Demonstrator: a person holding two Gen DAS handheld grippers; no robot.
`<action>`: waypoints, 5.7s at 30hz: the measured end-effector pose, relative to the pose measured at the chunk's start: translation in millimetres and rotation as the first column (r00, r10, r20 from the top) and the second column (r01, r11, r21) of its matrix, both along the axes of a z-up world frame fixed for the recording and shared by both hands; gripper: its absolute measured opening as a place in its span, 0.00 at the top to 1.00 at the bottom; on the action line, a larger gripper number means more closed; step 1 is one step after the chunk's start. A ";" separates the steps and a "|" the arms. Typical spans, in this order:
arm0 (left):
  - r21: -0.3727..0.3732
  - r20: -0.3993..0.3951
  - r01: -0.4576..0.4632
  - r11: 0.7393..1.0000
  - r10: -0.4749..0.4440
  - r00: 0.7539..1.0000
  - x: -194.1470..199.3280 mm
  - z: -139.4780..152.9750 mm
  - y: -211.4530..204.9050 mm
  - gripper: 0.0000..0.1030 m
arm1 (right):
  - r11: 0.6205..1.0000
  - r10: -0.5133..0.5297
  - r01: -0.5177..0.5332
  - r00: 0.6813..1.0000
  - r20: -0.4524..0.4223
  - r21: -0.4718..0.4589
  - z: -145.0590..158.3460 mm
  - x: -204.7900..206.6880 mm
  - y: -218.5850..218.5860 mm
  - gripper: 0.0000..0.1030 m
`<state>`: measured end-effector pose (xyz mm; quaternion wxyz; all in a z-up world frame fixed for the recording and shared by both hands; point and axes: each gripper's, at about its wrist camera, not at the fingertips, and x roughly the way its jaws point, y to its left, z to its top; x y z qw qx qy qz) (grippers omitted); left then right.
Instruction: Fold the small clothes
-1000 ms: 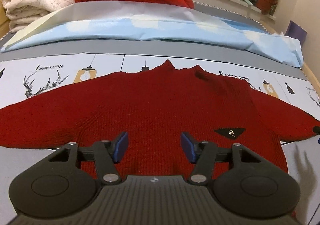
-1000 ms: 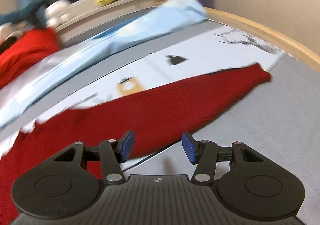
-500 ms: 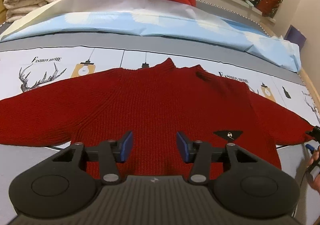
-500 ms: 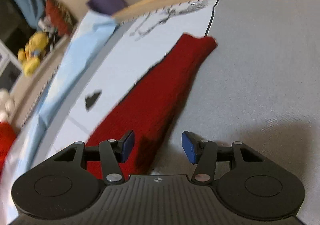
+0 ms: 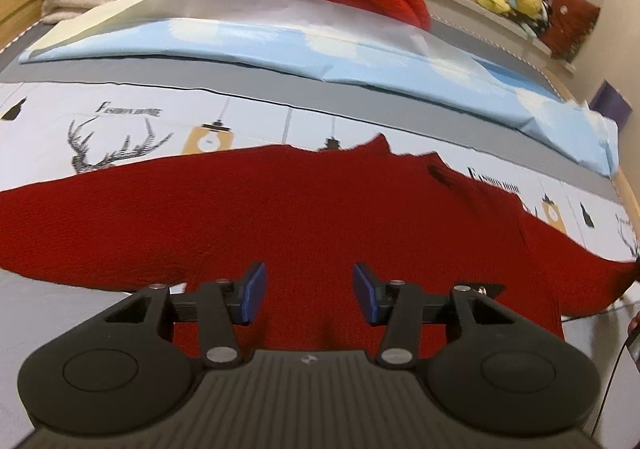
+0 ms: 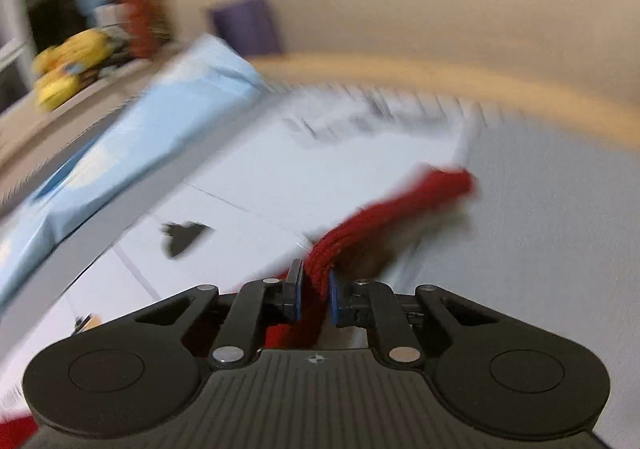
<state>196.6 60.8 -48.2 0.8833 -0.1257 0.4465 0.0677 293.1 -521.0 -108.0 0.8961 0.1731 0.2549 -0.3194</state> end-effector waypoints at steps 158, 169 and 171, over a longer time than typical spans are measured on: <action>-0.063 -0.095 -0.187 0.980 0.181 0.979 27.5 -41.7 96.2 0.82 | 0.623 0.782 -0.743 0.593 -0.191 0.244 18.2 -66.7 337.0 0.45; -0.156 -0.123 -0.273 0.949 0.256 0.959 30.7 -35.8 114.5 0.75 | 0.284 0.836 -0.933 0.353 -0.420 -0.219 -7.8 -73.9 434.1 0.46; -0.165 -0.132 -0.274 0.947 0.254 0.958 33.5 -38.7 114.2 0.75 | 0.188 0.782 -0.934 0.329 -0.529 -0.303 -20.5 -66.6 455.4 0.46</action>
